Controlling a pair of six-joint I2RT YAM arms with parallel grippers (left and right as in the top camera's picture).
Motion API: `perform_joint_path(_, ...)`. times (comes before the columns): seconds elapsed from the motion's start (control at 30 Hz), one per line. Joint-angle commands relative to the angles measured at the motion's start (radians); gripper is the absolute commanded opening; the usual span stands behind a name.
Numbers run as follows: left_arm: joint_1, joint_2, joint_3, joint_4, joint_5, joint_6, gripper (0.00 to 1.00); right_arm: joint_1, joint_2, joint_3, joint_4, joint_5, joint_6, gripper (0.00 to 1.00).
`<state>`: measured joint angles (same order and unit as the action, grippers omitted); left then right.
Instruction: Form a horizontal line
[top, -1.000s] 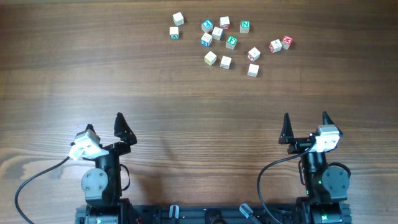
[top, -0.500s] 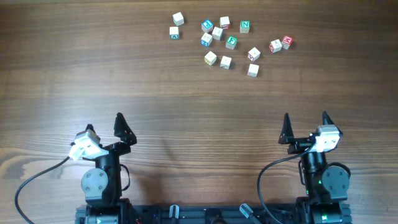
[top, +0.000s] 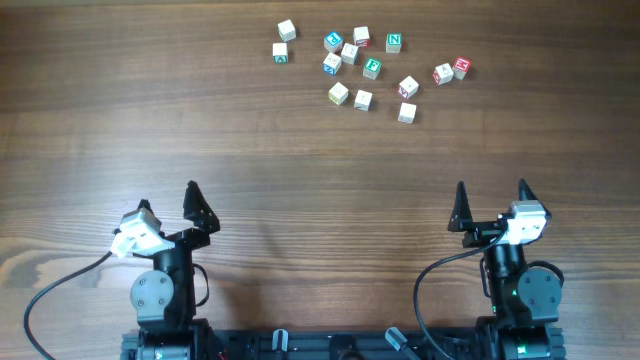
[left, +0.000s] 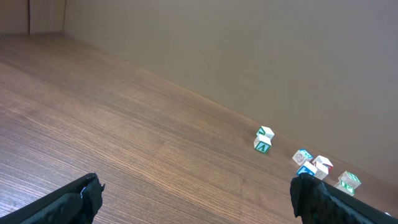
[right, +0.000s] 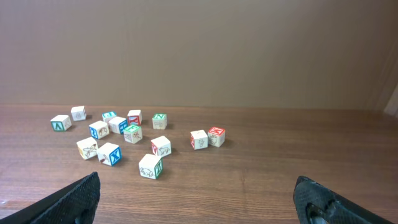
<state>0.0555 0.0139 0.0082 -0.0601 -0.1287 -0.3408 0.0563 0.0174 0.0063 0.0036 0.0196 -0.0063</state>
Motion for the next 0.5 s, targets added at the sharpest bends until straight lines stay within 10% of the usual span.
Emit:
perform_joint_path(0.0, 0.008, -0.007, -0.002, 0.004, 0.012, 0.023, 1.00, 0.003, -0.001, -0.001, 0.003, -0.008, -0.018, 1.00)
perform_joint_path(0.23, 0.008, -0.007, -0.002, 0.029, 0.006, 0.019, 1.00, 0.003, -0.001, -0.001, 0.003, -0.008, -0.018, 0.99)
perform_joint_path(0.47, 0.007, -0.003, 0.085, 0.025, 0.321, 0.050, 1.00, 0.003, -0.001, -0.001, 0.003, -0.008, -0.018, 1.00)
